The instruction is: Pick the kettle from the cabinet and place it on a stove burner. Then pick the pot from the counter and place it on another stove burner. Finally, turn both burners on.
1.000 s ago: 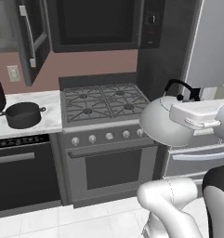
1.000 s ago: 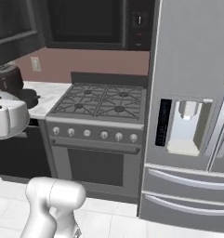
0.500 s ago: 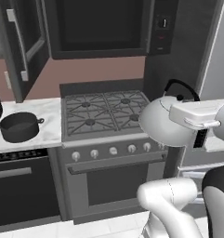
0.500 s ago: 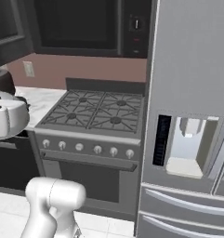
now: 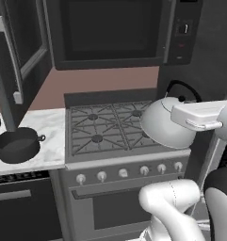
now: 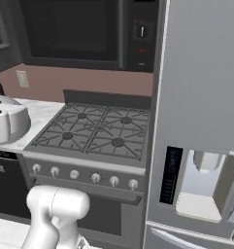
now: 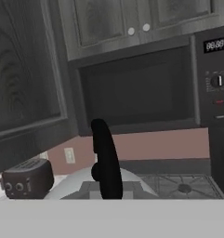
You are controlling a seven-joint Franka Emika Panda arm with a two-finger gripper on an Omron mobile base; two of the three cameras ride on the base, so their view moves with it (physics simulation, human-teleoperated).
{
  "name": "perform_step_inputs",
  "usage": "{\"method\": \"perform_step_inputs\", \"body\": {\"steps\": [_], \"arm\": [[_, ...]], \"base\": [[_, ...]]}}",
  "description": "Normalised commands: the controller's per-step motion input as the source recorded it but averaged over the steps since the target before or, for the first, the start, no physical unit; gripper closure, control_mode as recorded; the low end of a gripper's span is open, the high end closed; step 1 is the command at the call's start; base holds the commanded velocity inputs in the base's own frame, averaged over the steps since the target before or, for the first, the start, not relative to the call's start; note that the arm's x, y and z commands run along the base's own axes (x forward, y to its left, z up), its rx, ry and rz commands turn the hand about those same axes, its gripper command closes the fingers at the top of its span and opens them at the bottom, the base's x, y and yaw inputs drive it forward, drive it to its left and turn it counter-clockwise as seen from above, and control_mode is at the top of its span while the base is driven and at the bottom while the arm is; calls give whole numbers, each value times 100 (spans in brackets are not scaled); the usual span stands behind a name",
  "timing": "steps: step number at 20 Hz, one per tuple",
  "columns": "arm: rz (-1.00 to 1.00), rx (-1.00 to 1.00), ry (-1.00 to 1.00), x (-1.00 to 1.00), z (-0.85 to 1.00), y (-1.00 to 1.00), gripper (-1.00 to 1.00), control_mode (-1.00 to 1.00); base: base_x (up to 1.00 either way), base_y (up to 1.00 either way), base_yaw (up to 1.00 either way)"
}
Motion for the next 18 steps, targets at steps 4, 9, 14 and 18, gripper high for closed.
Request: {"method": "perform_step_inputs", "body": {"steps": [4, 9, 14, 18], "arm": [[0, 0, 0, 0, 0, 0, 100, 100], [0, 0, 0, 0, 0, 0, 100, 100], [0, 0, 0, 0, 0, 0, 100, 100], [0, 0, 0, 0, 0, 0, 100, 100]], "base": [[49, -25, 5], [46, -26, 5], [46, -26, 5], [46, -22, 4]]}}
